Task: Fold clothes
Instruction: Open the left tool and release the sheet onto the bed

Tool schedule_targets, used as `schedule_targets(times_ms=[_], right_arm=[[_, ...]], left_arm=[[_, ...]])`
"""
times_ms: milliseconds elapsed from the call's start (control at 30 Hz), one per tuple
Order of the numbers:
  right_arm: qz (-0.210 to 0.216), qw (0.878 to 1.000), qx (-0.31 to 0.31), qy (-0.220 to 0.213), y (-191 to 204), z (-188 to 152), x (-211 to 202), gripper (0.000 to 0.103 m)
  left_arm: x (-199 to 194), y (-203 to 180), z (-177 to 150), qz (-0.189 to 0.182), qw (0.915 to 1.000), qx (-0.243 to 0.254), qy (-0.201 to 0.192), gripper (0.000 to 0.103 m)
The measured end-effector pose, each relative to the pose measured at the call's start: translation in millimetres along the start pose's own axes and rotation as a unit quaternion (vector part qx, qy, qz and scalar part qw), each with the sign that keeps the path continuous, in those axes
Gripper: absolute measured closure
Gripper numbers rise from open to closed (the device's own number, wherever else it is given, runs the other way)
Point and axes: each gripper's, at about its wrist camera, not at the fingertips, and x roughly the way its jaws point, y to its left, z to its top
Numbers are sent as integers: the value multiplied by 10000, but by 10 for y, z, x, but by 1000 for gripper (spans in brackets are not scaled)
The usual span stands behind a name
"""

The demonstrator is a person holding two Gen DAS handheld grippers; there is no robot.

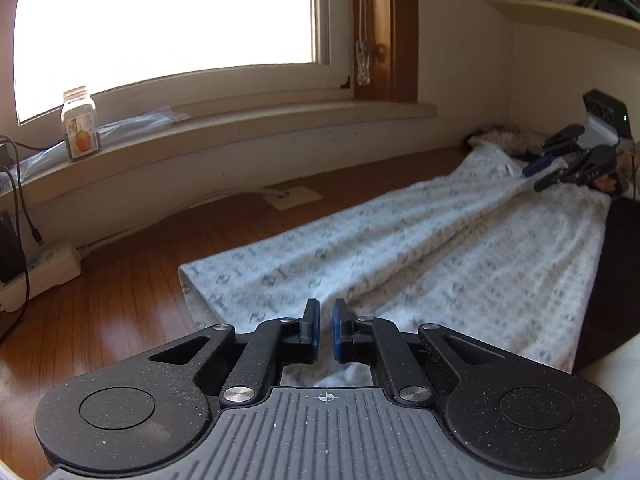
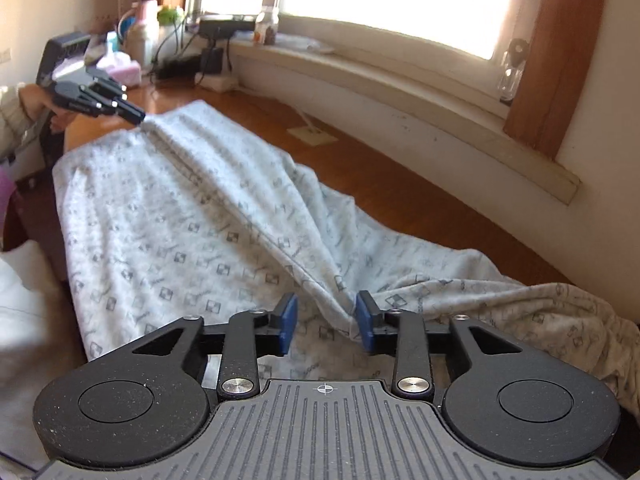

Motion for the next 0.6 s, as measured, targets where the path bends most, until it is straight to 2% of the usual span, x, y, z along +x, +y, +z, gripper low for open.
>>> schedule_targets(times_ms=[67,100,200,233,300,367,433,500,600], right_arm=[[37,9992,231,-315,-53,58,-50,54],[19,9982,363,-481,-78,88,-64,49],[-133,9939,786,-759,-157,160,2,48],[-231,9924,934,-767,-182,172,52,48],[-417,9902,1170,-636,-204,166,186,48],[-607,9892,1285,-366,-198,118,328,48],[-702,9887,1304,-228,-179,35,411,47],[-734,9890,1264,-223,-166,-33,448,44],[-789,9891,1231,-194,-156,-77,509,40]], left_arm=[[27,-32,107,46,9999,-50,-102,95],[69,-74,180,59,9999,-24,-131,89],[264,-249,424,50,9998,28,-189,75],[362,-306,511,-16,9998,13,-217,65],[588,-422,674,-94,9997,2,-227,52],[843,-540,826,-121,9997,12,-194,48],[1092,-653,917,-90,9999,8,-82,37],[1318,-759,947,-128,9999,-26,113,33],[1564,-898,861,-261,9985,-12,487,33]])
